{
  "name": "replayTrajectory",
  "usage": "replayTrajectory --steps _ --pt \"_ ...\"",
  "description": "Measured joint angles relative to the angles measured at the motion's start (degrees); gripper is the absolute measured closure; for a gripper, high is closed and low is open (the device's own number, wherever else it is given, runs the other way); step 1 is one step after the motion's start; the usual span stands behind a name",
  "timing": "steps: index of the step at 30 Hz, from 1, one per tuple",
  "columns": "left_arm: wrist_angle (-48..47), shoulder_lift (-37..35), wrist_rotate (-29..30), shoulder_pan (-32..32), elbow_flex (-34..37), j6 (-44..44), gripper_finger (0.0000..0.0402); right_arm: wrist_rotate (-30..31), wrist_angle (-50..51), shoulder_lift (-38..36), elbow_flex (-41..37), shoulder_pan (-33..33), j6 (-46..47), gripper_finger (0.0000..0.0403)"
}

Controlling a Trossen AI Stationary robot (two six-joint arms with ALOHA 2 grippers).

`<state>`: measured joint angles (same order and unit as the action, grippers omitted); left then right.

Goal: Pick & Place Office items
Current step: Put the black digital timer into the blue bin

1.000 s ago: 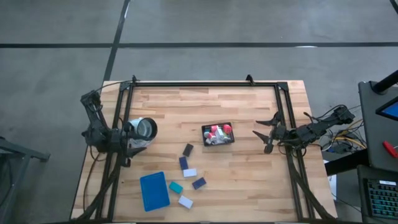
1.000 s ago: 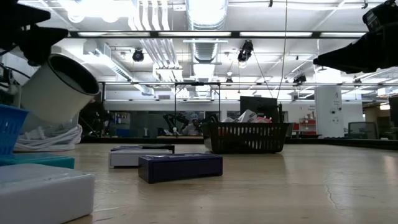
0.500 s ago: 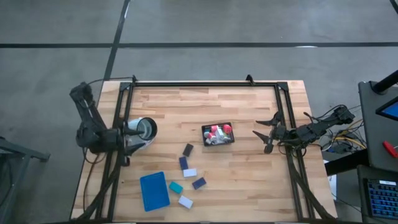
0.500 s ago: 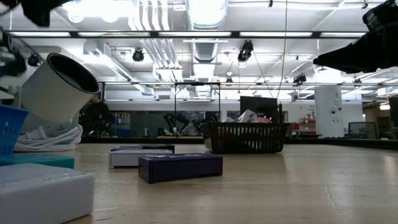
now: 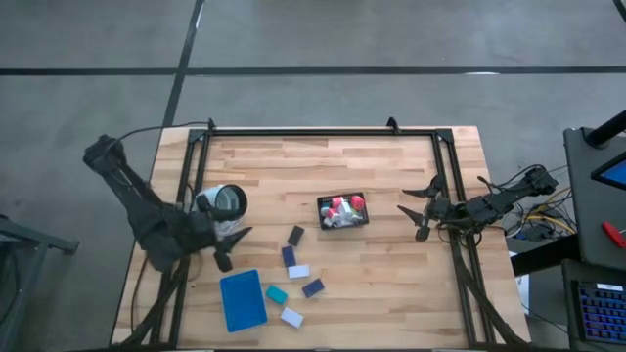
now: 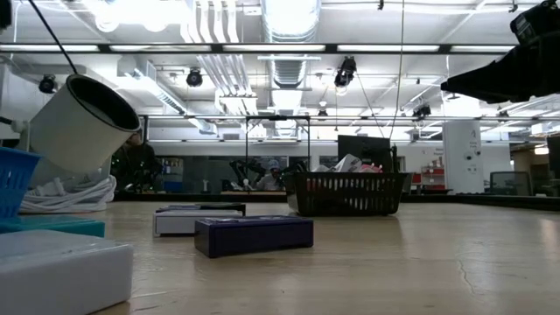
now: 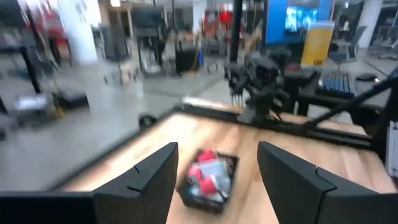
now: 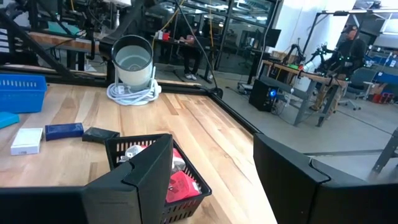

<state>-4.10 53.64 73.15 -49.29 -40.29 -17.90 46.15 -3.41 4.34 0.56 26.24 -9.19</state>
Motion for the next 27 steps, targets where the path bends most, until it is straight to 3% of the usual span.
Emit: replayTrajectory --steps 5,9,15,20,27 --pt "-17.5 6.1 -11.6 9.5 -6.2 -22.5 0.0177 0.0 0.0 0.0 0.0 0.0 0.0 0.0186" --pt "-27.4 9.4 -22.2 17.7 -10.3 -30.0 0.0177 0.0 0.0 0.0 0.0 0.0 0.1 0.0186" --pt "-26.3 13.3 -31.8 25.9 -12.6 -25.0 0.0177 0.0 0.0 0.0 0.0 0.0 0.1 0.0186" --pt "-25.7 17.8 -43.1 33.4 -15.8 -21.9 0.0177 0.0 0.0 0.0 0.0 0.0 0.1 0.0186" --pt "-31.3 26.3 -51.9 39.3 -21.2 -19.2 0.0177 0.0 0.0 0.0 0.0 0.0 0.0 0.0186"
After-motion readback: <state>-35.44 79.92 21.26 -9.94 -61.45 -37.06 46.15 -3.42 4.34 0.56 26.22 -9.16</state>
